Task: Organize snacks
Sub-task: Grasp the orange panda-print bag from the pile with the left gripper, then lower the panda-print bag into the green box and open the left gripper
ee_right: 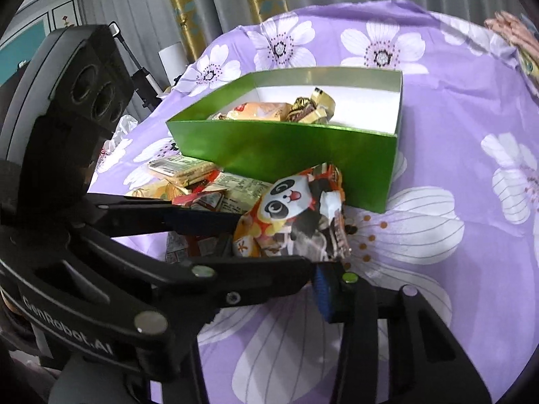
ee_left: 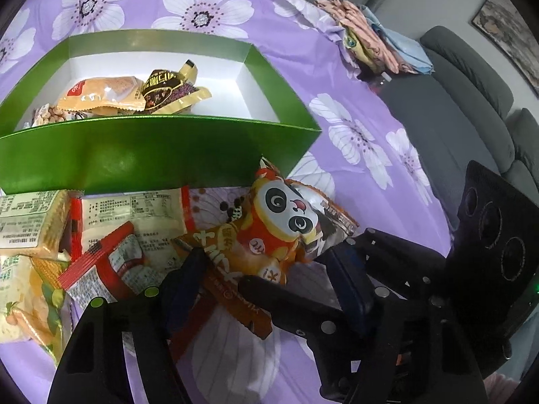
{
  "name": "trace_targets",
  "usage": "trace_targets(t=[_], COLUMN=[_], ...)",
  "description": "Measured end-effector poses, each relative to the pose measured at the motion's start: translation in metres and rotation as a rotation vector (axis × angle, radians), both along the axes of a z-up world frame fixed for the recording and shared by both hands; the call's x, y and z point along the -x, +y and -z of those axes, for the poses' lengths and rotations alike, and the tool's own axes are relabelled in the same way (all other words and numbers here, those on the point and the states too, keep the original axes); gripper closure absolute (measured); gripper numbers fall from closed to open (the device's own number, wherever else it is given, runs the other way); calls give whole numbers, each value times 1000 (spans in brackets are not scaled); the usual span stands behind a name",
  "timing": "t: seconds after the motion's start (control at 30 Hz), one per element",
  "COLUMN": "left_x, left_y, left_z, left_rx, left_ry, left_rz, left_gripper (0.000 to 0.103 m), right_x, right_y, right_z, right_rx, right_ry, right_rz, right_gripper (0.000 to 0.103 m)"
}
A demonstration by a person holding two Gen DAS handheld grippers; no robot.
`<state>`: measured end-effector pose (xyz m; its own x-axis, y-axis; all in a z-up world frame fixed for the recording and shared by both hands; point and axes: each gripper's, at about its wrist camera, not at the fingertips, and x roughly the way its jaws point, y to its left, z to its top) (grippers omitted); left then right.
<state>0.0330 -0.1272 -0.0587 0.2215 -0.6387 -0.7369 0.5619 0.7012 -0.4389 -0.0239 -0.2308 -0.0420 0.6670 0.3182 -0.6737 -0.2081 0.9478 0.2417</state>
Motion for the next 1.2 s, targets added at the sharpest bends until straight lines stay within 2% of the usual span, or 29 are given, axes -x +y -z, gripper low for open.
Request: trace_targets(t=[0.27,0.4,0.57,0.77,0.97,1.07,1.13,1.2], left_x=[6,-13,-45,-89,-117,-125,-128,-126], left_y=[5,9,10,10,4,5,8,12], left_z=[-42,-65,-81,-75,-53,-43,-42,-44], left_rx=[30,46,50,47,17,-15,-15,-17], left_ry=[-111,-165,-212,-200,-159,-151,-144,-160], left_rz=[7,-8,-42,-70,-91,-126,-151,-166], left_gripper=[30,30,30,30,30,30,27,20], right_x=[7,-14,-49,-91,-123,-130,-129,-124], right_y=[6,7,-2,-5,-2,2,1,-2], right_z=[-40,-62,-72,-65,-46,-38,-38,-41], right_rx=[39,61,23,-7,20,55,81,80], right_ry=[-124,-181,-209,-179,-79,-38,-44,-65], right_rz=[14,4,-5,-6,12,32,63,79], right_gripper=[59,59,59,59,56,44,27,23])
